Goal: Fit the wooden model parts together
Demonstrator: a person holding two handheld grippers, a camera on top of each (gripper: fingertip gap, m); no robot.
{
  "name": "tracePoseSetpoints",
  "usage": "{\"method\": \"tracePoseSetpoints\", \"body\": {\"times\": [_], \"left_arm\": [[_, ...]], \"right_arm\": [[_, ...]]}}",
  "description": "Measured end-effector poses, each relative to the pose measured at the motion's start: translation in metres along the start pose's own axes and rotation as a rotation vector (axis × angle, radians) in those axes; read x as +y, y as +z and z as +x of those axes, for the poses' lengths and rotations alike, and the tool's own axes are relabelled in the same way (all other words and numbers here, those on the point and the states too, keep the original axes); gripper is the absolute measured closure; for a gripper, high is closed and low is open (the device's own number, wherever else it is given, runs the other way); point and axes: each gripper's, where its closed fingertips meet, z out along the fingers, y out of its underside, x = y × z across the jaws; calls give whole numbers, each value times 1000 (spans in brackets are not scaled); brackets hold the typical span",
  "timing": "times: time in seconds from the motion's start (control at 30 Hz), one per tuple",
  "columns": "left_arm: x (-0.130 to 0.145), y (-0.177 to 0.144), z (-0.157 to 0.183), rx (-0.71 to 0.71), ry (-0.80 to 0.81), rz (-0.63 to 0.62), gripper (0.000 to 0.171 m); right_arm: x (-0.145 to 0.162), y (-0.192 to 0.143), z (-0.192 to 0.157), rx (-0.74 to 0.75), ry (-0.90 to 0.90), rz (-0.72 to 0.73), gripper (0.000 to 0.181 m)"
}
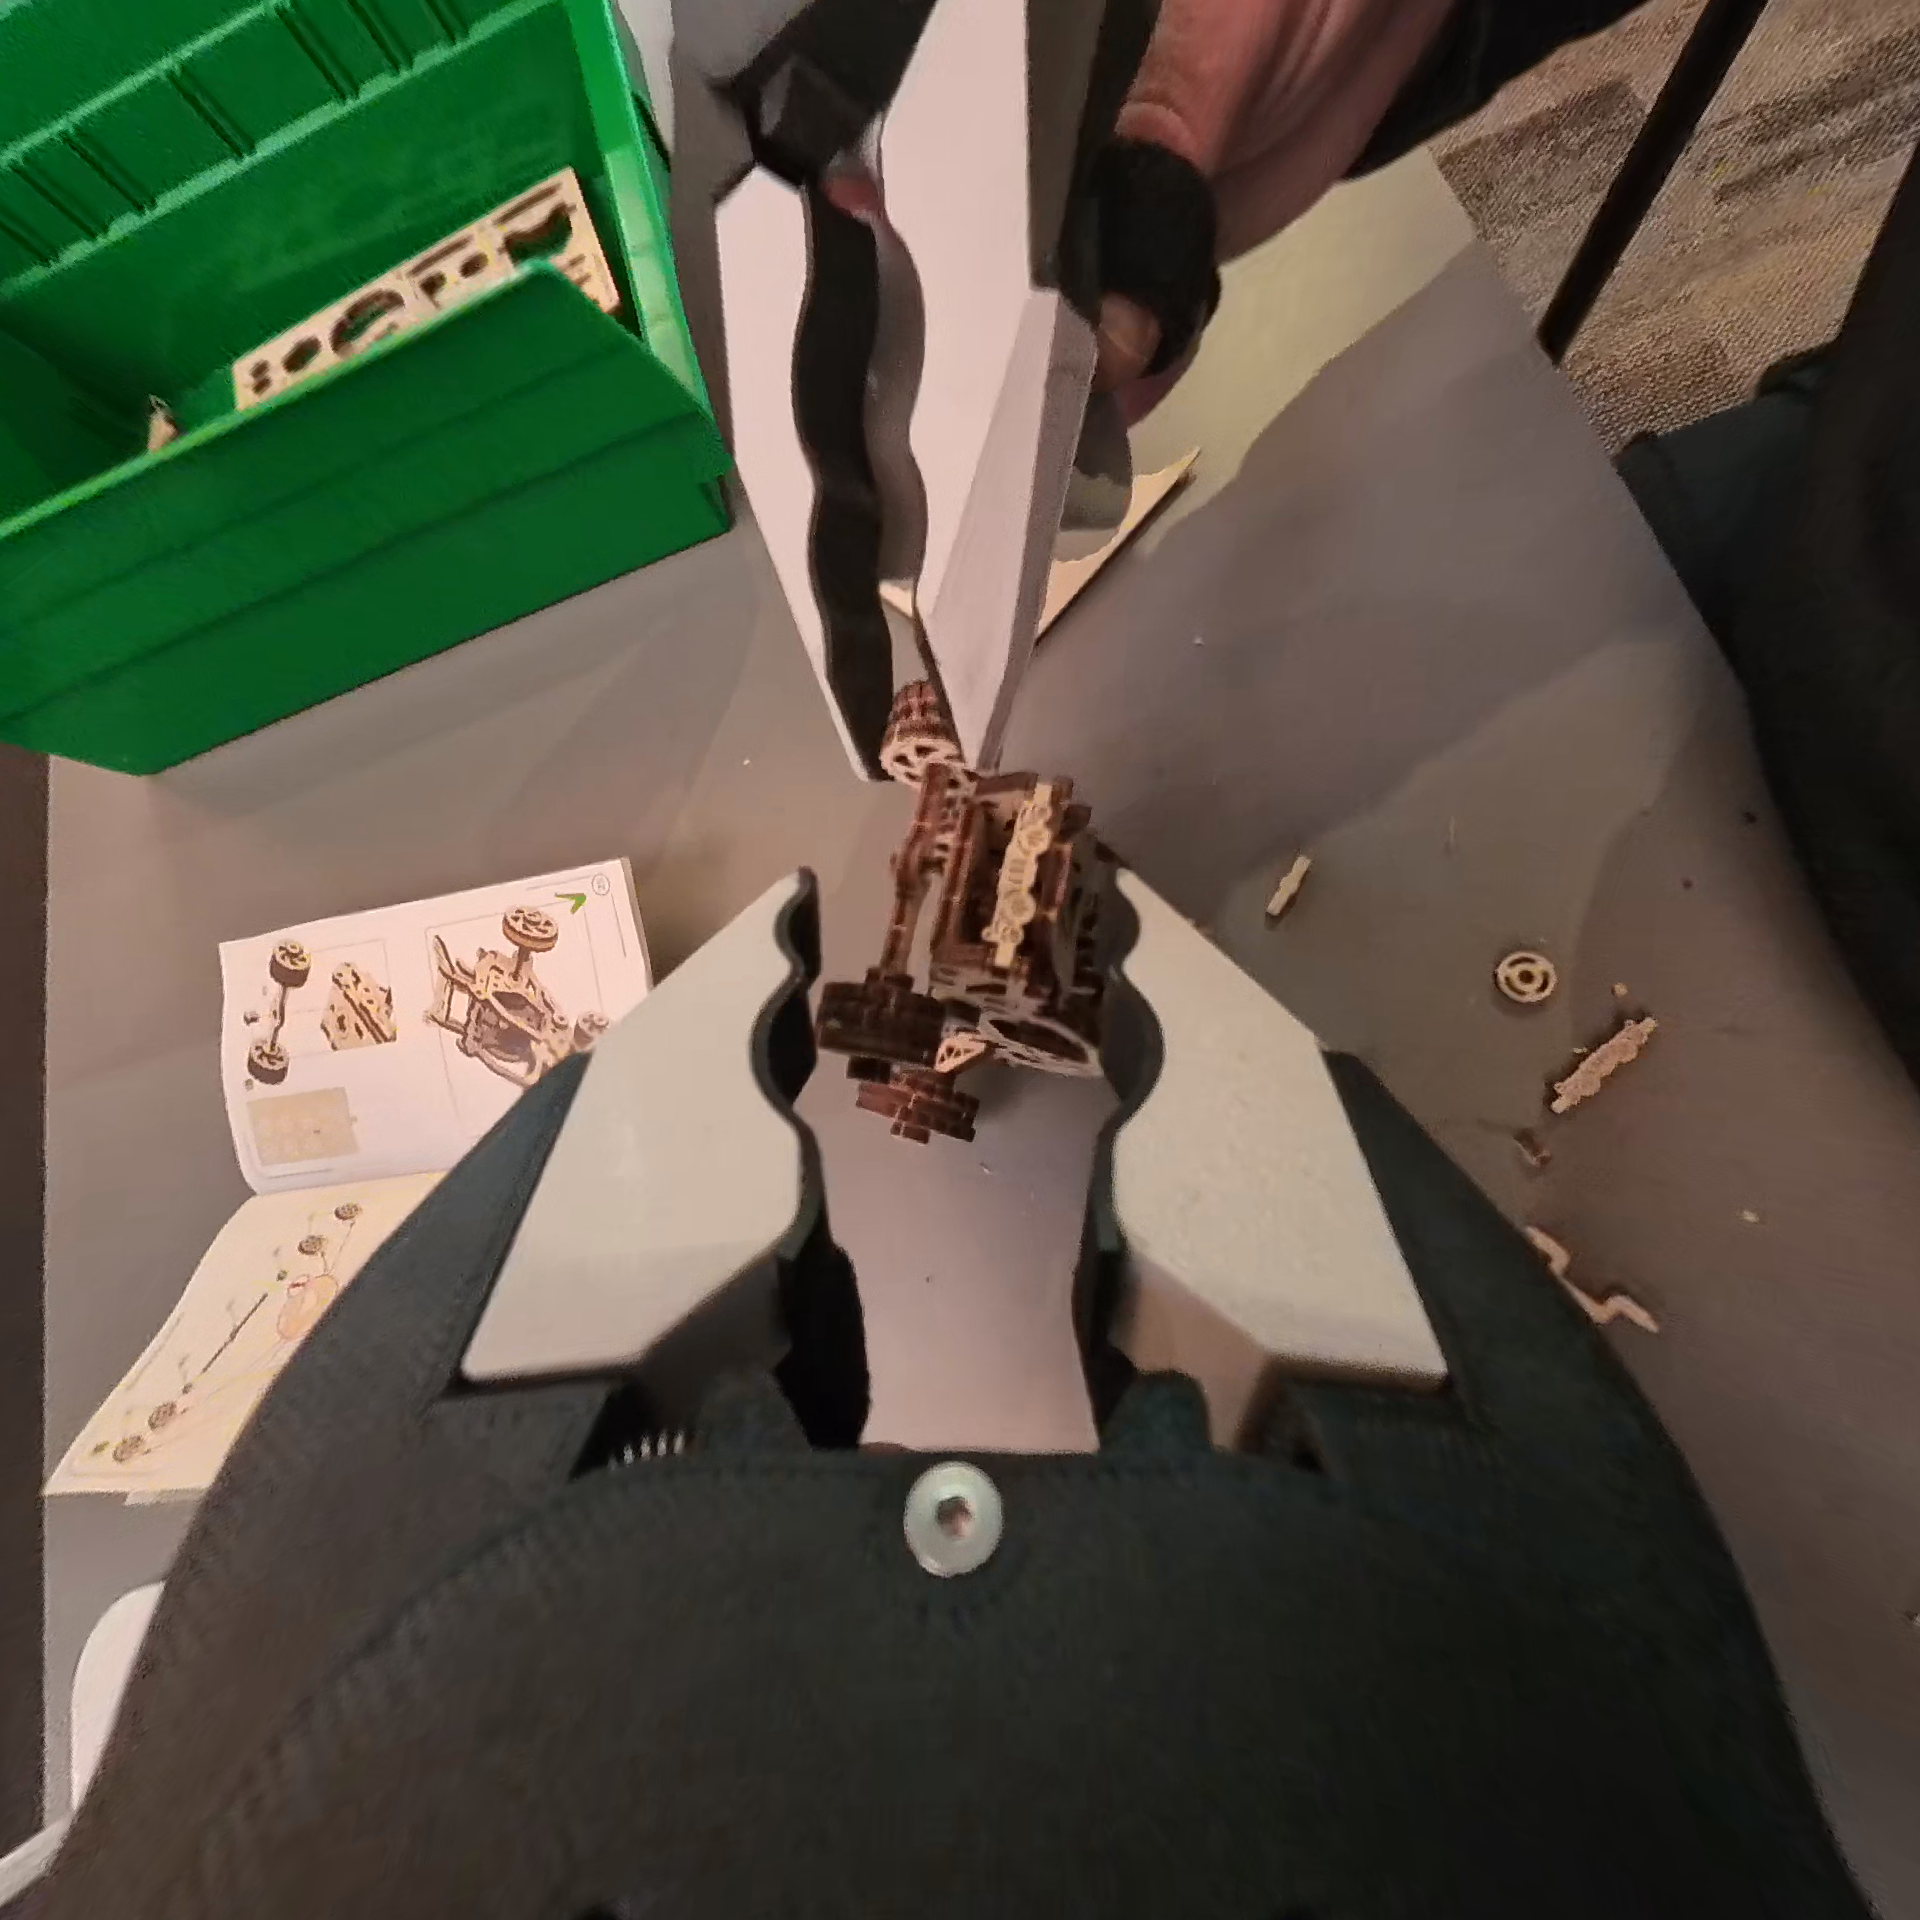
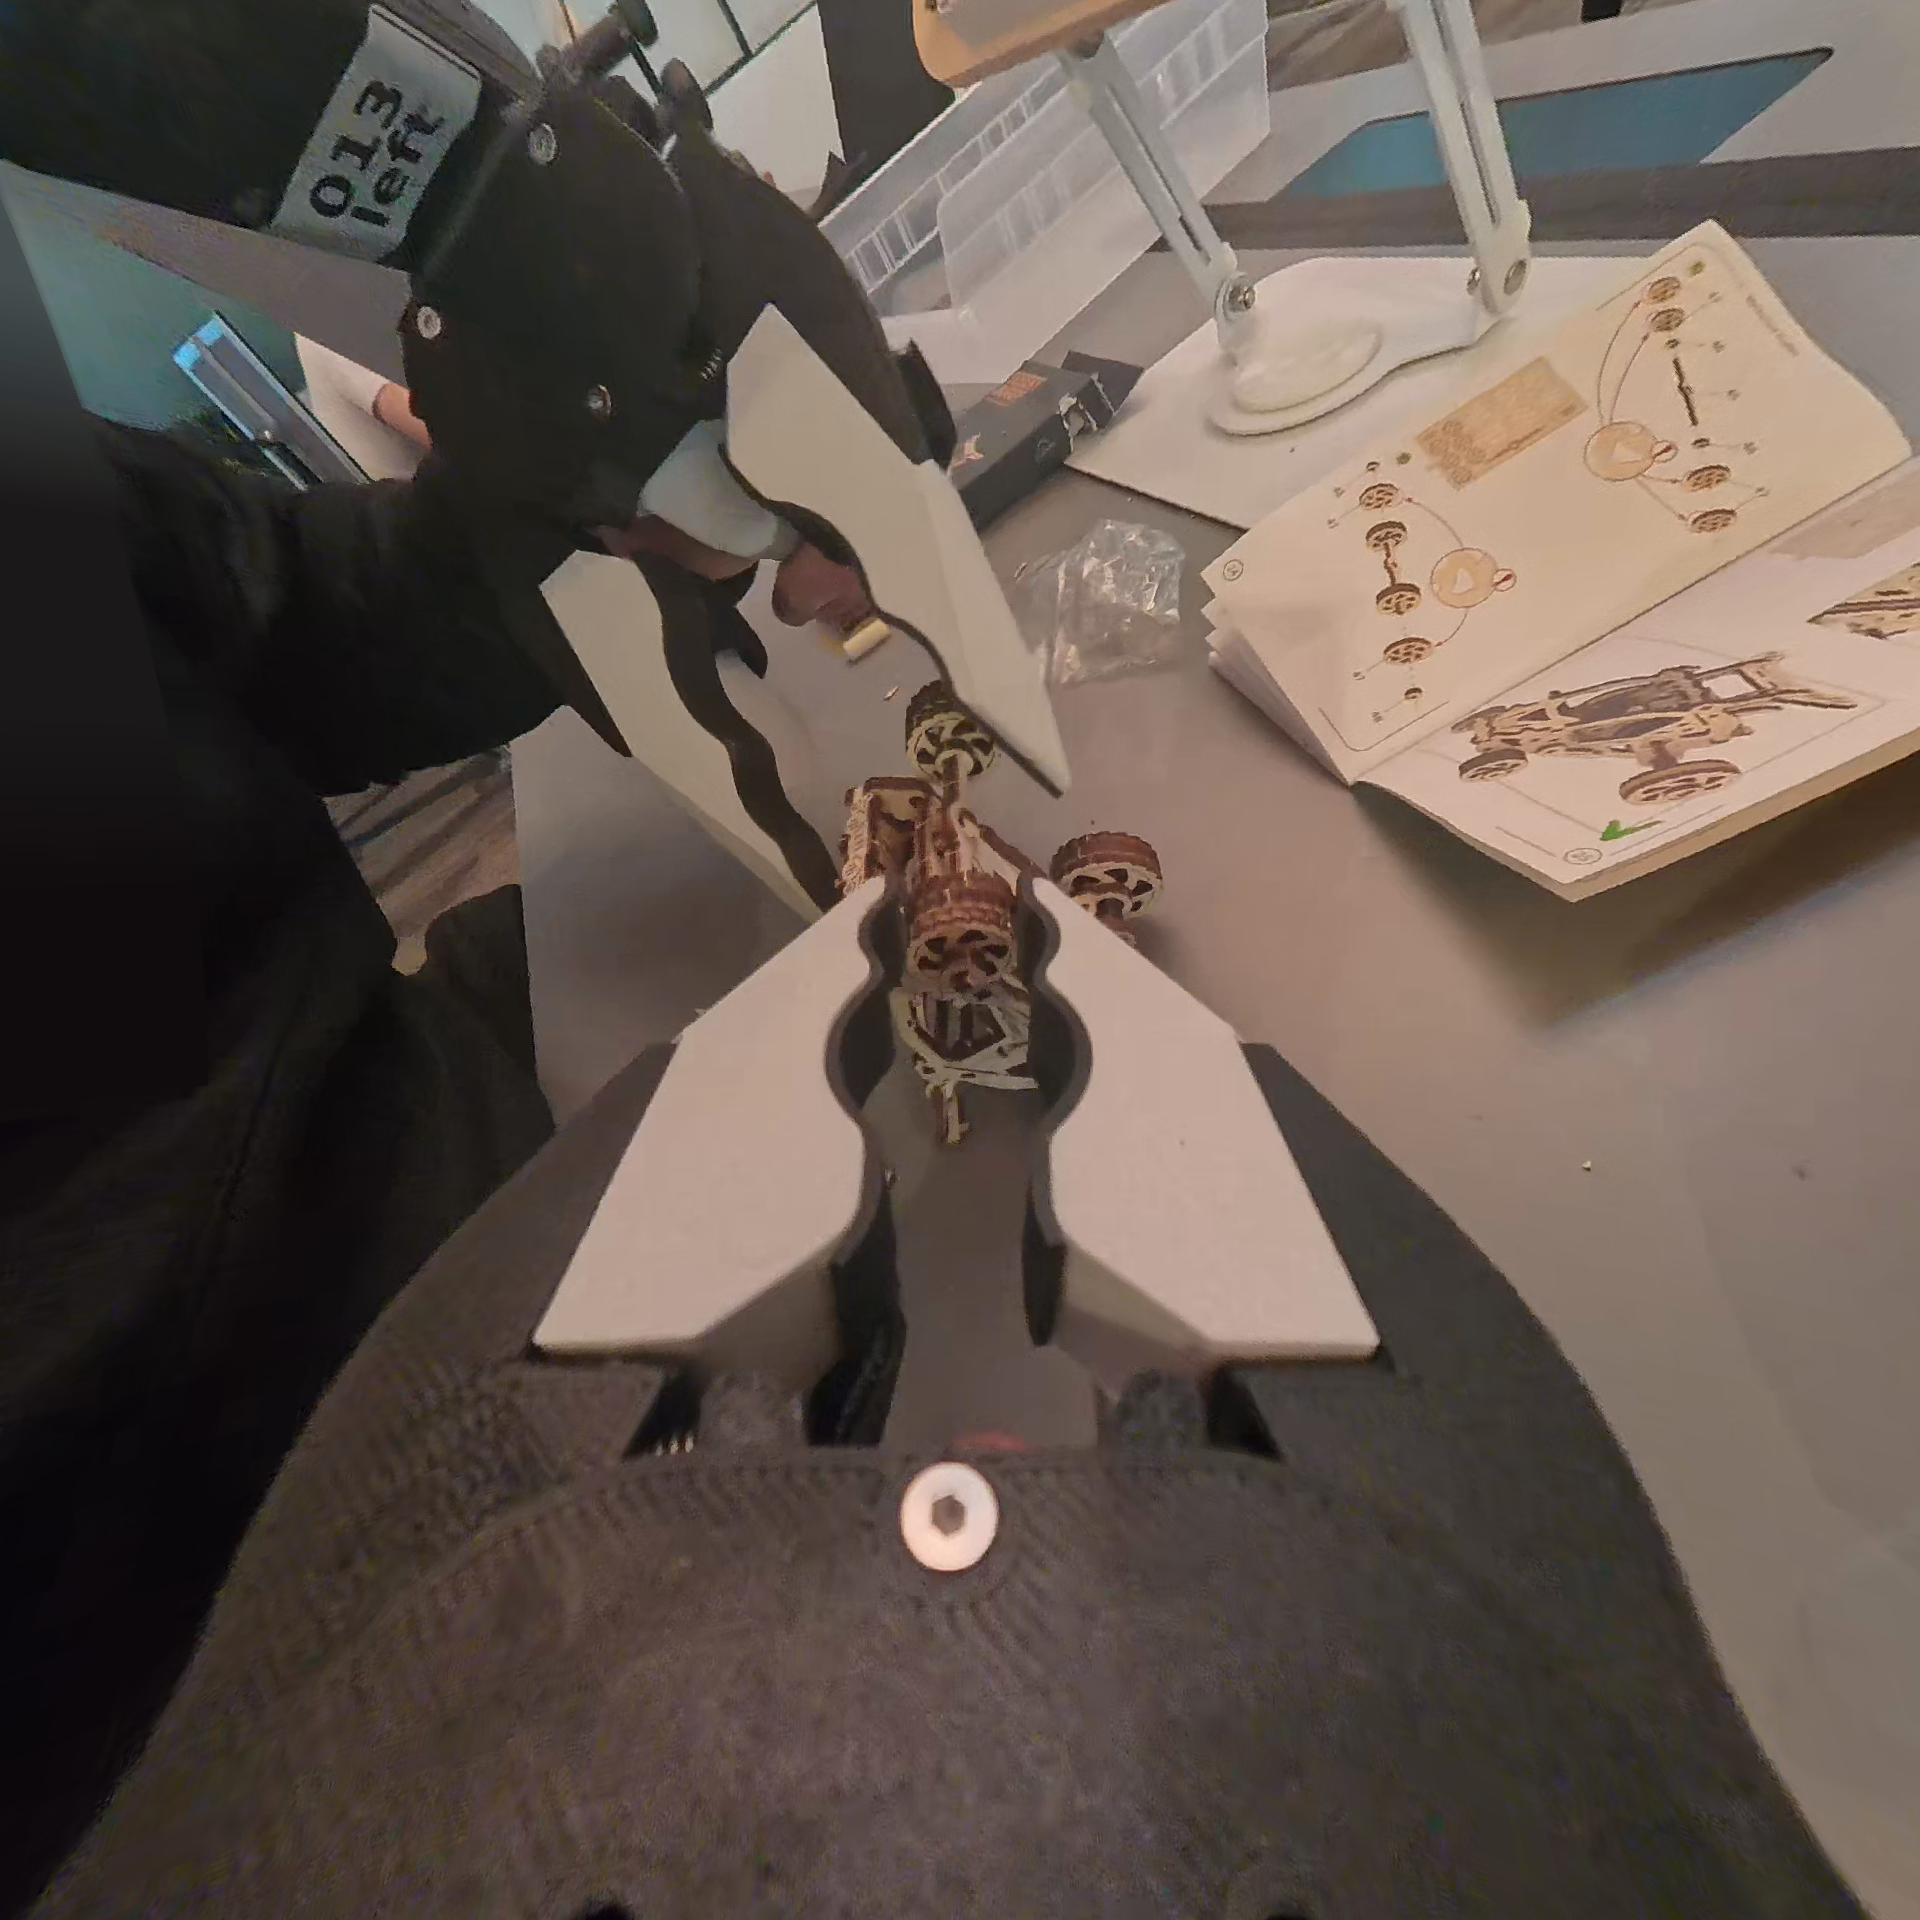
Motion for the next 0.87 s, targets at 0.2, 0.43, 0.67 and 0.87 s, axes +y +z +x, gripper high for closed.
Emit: {"method": "tracePoseSetpoints", "body": {"times": [0.2, 0.43, 0.67, 0.87], "left_arm": [[4, 1, 2, -40, 26, -145, 129], [-5, -6, -5, -125, 24, -222, 131], [-40, -65, -34, -431, -241, 65, 146], [-93, -215, -48, -718, -436, 859, 171]], "right_arm": [[4, 1, 1, -15, 9, 39, 163], [-5, -3, -1, -5, -44, 102, 163], [-21, -17, -4, 46, -147, 156, 163], [-36, -39, -9, 97, -222, 198, 163]]}}
